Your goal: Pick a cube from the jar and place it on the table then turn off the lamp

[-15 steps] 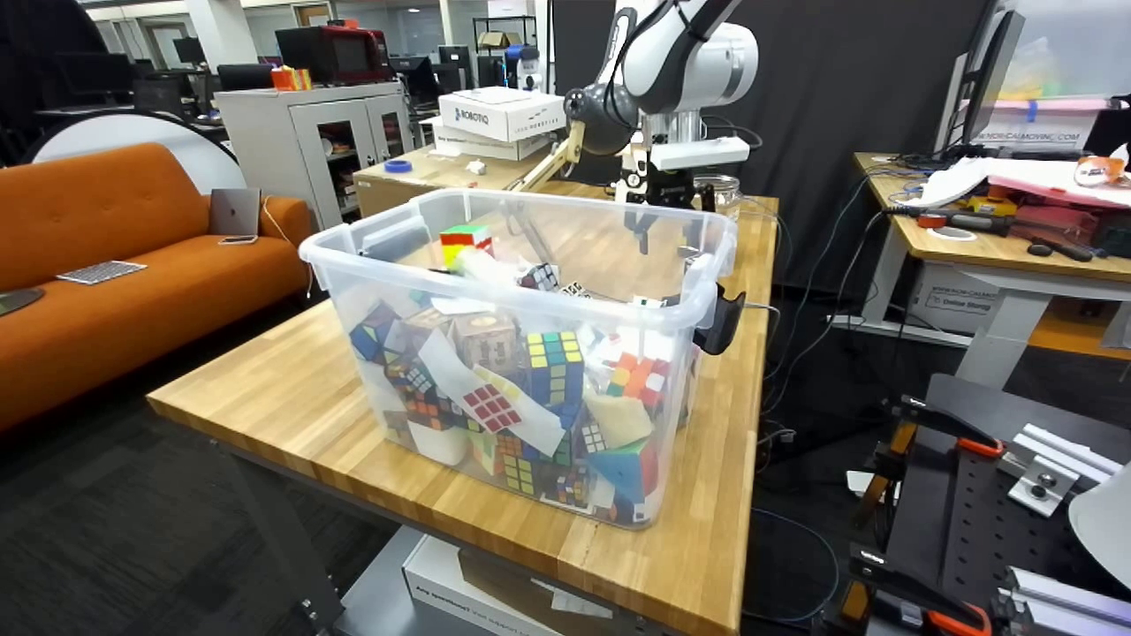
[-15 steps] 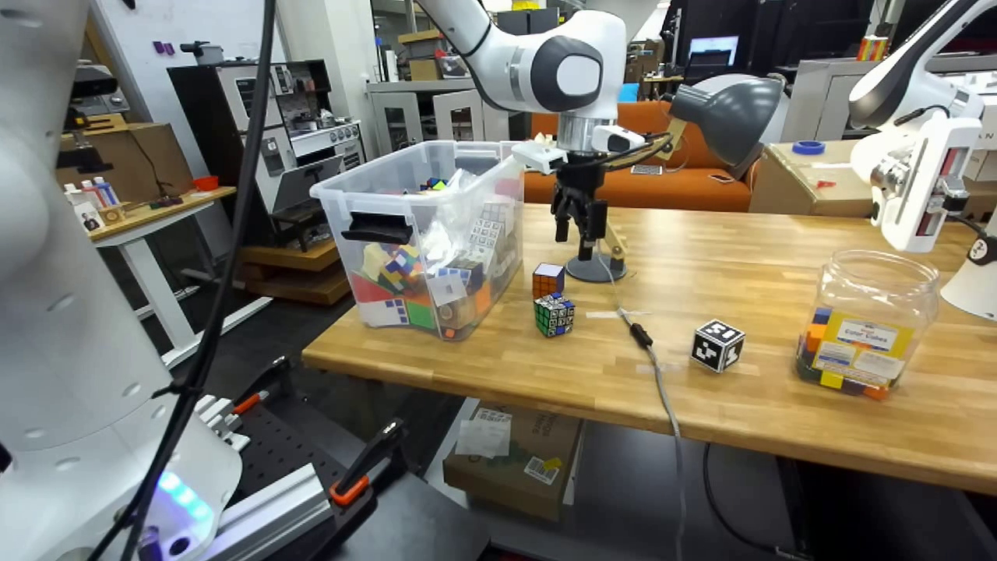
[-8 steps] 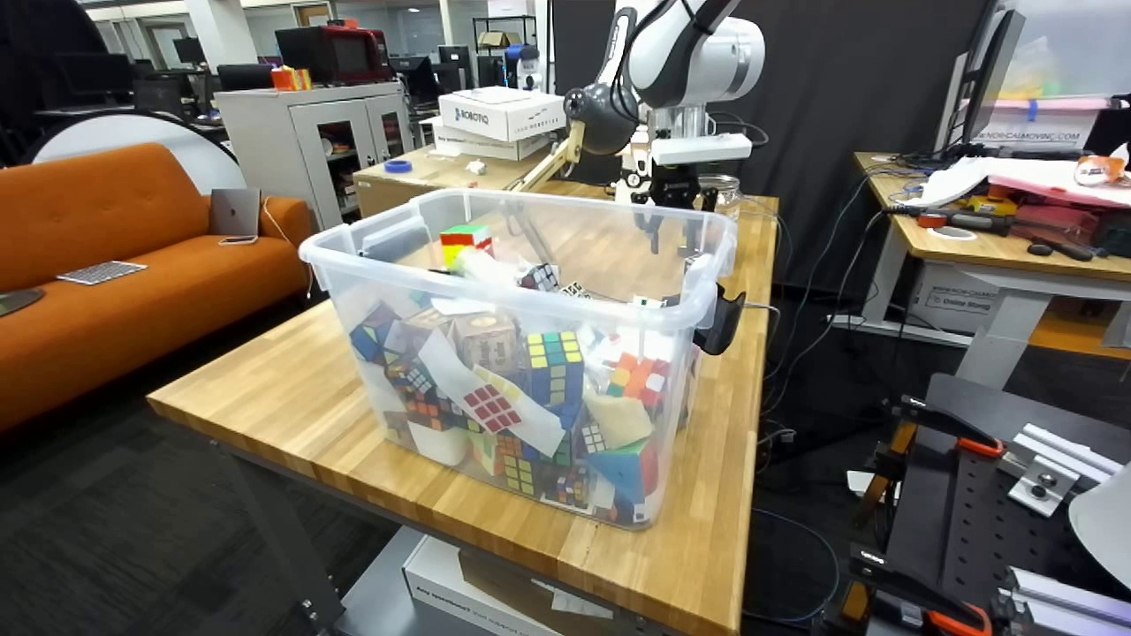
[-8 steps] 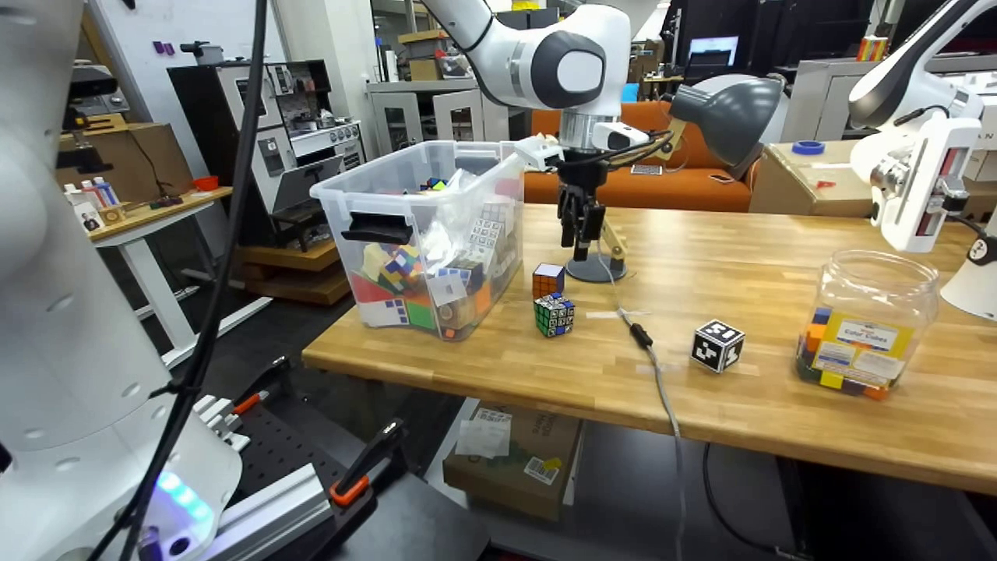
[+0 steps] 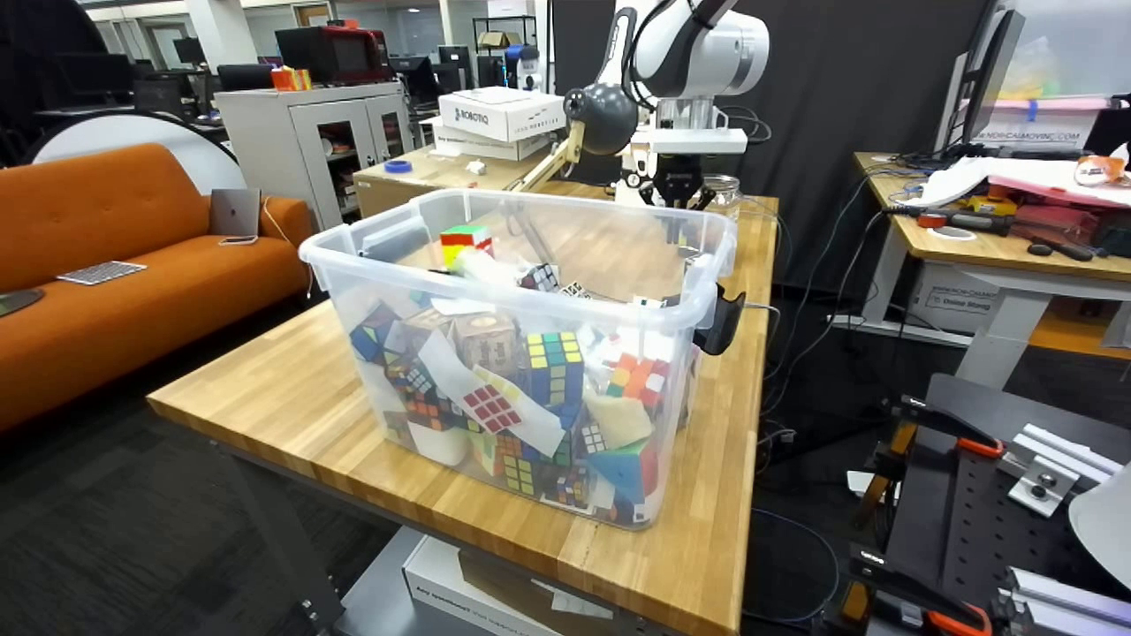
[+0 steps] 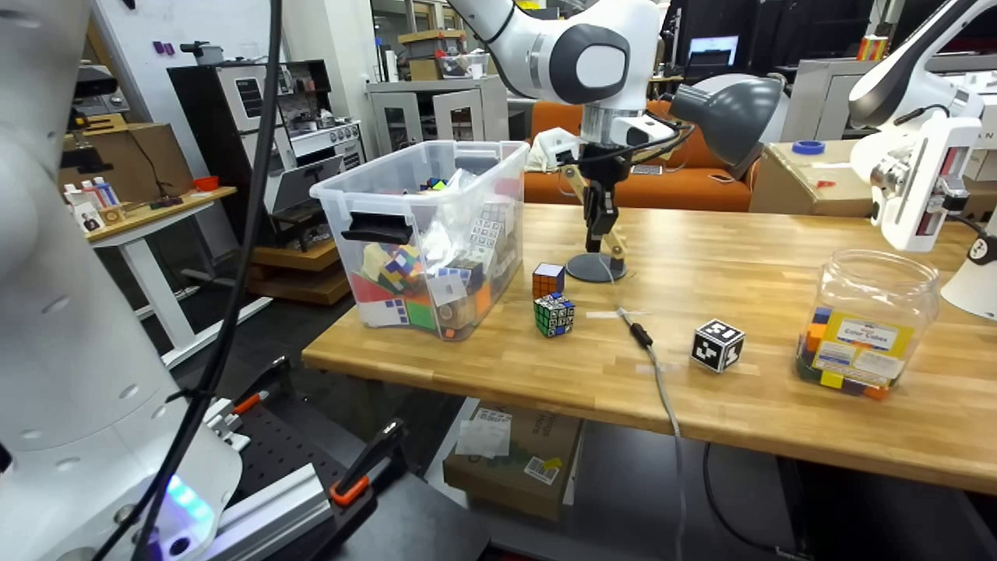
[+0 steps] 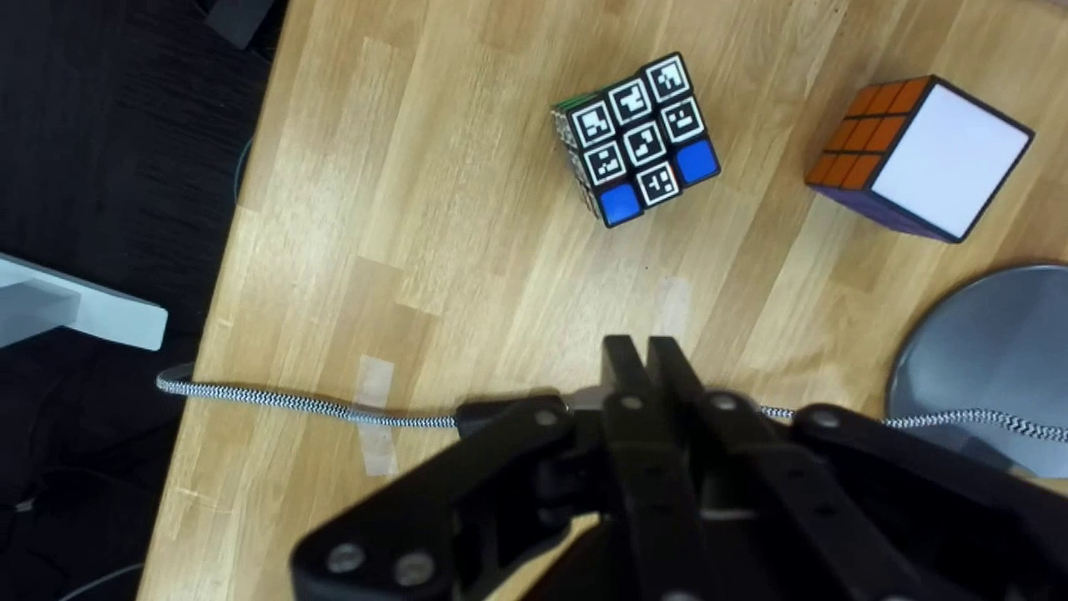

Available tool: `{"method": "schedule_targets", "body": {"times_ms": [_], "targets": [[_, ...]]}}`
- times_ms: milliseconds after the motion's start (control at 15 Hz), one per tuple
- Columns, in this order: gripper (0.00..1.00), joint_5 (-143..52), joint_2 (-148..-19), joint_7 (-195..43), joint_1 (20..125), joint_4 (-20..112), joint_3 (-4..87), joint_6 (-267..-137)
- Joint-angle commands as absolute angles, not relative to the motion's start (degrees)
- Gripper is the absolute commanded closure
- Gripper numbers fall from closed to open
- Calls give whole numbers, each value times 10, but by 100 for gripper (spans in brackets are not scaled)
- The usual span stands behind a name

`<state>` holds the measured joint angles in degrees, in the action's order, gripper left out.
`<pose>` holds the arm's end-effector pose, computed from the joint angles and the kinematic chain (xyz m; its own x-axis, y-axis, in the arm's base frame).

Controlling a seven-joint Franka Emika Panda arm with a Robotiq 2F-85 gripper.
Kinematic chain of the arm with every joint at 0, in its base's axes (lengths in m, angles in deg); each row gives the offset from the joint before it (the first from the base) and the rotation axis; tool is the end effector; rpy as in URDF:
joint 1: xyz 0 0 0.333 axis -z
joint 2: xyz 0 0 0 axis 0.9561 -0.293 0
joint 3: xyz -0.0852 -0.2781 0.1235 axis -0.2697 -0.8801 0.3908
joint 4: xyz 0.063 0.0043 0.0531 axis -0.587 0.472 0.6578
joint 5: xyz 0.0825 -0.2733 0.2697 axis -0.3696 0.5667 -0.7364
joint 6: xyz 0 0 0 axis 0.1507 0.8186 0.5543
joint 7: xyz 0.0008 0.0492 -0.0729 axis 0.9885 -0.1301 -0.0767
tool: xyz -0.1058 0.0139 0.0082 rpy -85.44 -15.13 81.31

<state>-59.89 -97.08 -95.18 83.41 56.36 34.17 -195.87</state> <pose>0.6054 -0.2271 0.2551 0.6175 -0.7822 -0.0828 -0.7856 -0.6186 -0.0151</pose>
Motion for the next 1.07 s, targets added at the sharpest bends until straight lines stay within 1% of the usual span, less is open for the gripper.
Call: {"method": "schedule_targets", "body": {"times_ms": [0, 133, 1000], "targets": [[100, -612, -999, -965, 843, 525, 341, -1940], [99, -601, -993, -960, 839, 542, 338, -1956], [100, -597, -1008, -956, 838, 522, 339, -1955]]}}
